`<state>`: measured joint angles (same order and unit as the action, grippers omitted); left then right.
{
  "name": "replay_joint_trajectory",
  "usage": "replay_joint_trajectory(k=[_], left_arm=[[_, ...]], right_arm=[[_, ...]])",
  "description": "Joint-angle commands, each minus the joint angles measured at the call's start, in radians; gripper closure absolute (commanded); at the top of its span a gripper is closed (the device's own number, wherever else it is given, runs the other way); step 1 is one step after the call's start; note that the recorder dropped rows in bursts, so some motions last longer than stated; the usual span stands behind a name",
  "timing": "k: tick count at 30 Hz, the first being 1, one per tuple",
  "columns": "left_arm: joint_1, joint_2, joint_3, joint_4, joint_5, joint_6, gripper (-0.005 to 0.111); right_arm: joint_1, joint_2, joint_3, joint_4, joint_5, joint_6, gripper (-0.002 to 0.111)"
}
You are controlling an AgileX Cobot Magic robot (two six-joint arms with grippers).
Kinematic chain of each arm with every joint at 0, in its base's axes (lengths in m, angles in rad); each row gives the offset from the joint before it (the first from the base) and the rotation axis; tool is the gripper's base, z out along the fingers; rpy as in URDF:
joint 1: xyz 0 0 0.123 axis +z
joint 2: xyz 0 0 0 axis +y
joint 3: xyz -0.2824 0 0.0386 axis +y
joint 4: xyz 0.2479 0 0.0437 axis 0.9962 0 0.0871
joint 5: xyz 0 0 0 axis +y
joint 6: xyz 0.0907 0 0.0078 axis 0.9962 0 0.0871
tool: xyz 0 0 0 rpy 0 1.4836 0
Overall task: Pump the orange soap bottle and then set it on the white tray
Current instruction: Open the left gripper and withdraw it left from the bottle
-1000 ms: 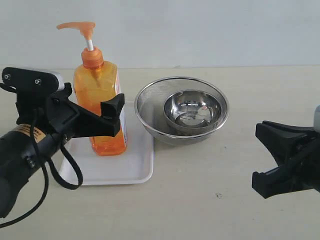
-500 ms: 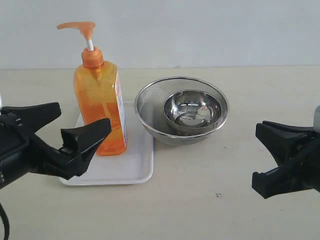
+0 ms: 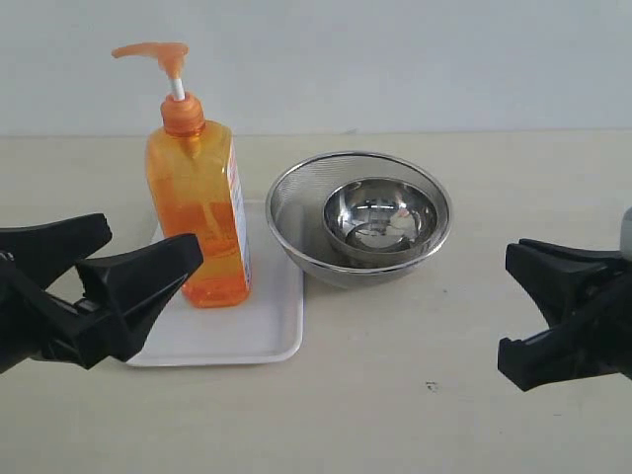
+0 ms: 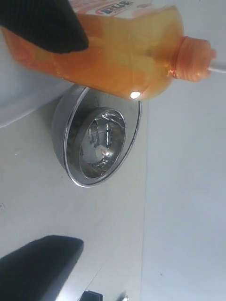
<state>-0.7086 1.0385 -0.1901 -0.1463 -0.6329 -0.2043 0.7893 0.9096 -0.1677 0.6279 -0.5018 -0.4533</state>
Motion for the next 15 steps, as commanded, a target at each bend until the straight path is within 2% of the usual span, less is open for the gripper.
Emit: replay_joint_trajectory(k=[1,4,5,9,12,15], left_arm=[[0.001,-0.007,0.005,0.008,0.005,-0.009,0.008],[0.001,-0.007,0.005,0.008,0.005,0.007,0.008],[0.001,-0.007,0.005,0.008,0.001,0.078,0.008],[0.001,-0.011,0.005,0.008,-0.026,0.074,0.008],[0.008,-0.133,0.005,0.008,-0.001,0.061,0.008],[0.061,-0.239,0.005,0.008,0.096,0.029,0.008]], right_arm=[[-0.003,-0.005,0.005,-0.003,-0.002,0.0,0.108],[-0.003,-0.005,0.005,-0.003,-0.002,0.0,0.108],[-0.003,-0.005,0.005,-0.003,-0.002,0.0,0.108],[-0.003,-0.005,0.005,-0.003,-0.002,0.003,0.108],[-0.003,-0.005,0.005,-0.003,-0.002,0.001,0.108],[-0.003,-0.005,0.005,-0.003,-0.002,0.001,0.108]])
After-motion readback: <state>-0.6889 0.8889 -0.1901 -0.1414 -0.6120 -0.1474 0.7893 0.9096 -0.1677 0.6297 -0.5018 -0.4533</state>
